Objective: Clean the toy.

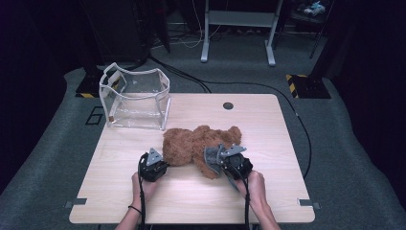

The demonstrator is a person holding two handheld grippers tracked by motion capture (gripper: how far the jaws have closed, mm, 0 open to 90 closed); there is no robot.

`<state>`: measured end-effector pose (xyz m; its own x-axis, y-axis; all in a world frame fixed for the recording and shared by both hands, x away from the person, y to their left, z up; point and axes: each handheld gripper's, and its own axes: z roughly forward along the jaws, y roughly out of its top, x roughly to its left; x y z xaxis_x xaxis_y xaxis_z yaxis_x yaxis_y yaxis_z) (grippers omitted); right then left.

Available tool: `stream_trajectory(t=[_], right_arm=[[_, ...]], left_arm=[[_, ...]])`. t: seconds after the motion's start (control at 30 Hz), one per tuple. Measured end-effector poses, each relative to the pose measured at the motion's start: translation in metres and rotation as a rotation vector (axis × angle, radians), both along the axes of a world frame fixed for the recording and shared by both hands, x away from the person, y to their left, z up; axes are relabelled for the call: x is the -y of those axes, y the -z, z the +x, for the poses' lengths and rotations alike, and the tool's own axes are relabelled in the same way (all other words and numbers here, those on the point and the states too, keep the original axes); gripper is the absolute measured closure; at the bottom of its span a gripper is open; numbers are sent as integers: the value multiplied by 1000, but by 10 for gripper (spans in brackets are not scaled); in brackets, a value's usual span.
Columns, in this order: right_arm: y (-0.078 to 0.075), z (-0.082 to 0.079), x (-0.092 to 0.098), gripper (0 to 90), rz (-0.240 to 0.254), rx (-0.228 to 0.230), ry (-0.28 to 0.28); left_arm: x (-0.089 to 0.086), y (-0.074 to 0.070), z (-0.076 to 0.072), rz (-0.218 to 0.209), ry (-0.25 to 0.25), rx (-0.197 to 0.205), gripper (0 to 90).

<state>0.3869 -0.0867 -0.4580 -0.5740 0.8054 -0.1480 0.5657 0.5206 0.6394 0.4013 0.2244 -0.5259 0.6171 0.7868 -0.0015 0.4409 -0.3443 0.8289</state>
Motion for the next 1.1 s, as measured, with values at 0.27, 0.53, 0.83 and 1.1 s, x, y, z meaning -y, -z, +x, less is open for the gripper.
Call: stream_trajectory(t=[0.27,0.53,0.83,1.1], right_arm=[[-2,4,24,727,25,-17,54],[-3,6,45,728,17,-20,105],[0,10,70,729,4,-32,169],[1,21,103,729,19,-39,257]], left_arm=[[0,0,0,-1,-1,-2,890],[0,0,0,-3,-2,-3,890],[0,0,1,6,-2,-11,889],[0,0,1,5,-16,-4,884]])
